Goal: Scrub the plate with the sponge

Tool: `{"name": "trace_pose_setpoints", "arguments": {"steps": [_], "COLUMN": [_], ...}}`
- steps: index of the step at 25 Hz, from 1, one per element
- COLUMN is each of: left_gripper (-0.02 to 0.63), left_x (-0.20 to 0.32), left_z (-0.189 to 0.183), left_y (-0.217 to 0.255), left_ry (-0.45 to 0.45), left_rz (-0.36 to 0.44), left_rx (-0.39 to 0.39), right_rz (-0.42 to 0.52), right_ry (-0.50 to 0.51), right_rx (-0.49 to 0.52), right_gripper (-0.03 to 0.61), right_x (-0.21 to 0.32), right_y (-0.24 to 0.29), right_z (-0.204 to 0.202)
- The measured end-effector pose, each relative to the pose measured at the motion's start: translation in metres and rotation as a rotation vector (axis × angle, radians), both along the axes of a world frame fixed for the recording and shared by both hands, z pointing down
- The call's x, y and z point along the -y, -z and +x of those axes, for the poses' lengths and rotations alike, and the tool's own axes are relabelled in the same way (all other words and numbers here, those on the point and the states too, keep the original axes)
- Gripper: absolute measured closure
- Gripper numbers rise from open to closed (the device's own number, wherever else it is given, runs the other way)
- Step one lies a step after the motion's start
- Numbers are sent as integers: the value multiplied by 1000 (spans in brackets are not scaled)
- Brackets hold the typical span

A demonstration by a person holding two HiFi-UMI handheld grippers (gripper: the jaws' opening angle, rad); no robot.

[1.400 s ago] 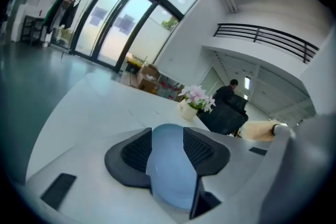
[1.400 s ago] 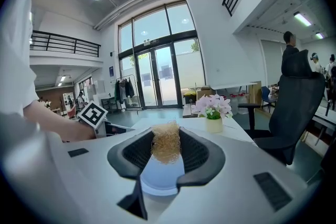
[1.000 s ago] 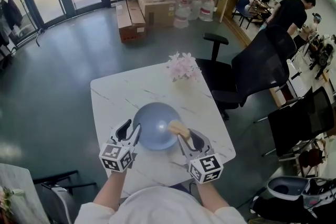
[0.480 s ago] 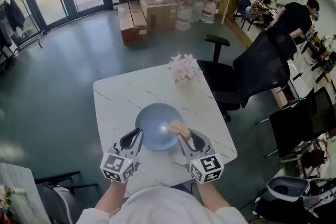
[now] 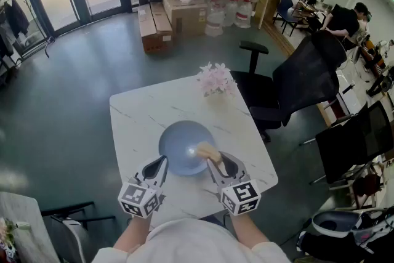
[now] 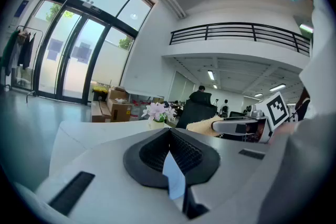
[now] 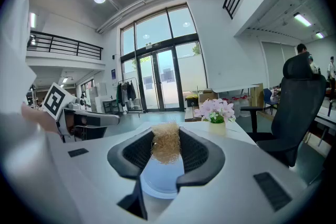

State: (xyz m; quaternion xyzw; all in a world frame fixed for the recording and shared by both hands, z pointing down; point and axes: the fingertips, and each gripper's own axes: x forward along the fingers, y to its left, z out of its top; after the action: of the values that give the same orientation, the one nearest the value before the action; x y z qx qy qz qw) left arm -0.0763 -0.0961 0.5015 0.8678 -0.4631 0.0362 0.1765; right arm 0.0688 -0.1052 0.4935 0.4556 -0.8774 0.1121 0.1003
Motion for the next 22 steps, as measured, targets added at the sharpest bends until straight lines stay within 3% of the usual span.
{"name": "trace_pose_setpoints", "arguments": {"steps": [5,22], "left_gripper": [581,581], "left_x": [-1,0], "left_z": [-2,-5], "left_y": [5,4], "left_ry": [7,6], "left_rz": [17,3], "left_rx": [27,10], "right_rz": [14,14], "right_ry": [-3,-3], "right_rx": [-16,-24], "right_gripper": [430,430], "right_x": [-3,-5], "right_y": [4,3], "right_z": [-1,-4]}}
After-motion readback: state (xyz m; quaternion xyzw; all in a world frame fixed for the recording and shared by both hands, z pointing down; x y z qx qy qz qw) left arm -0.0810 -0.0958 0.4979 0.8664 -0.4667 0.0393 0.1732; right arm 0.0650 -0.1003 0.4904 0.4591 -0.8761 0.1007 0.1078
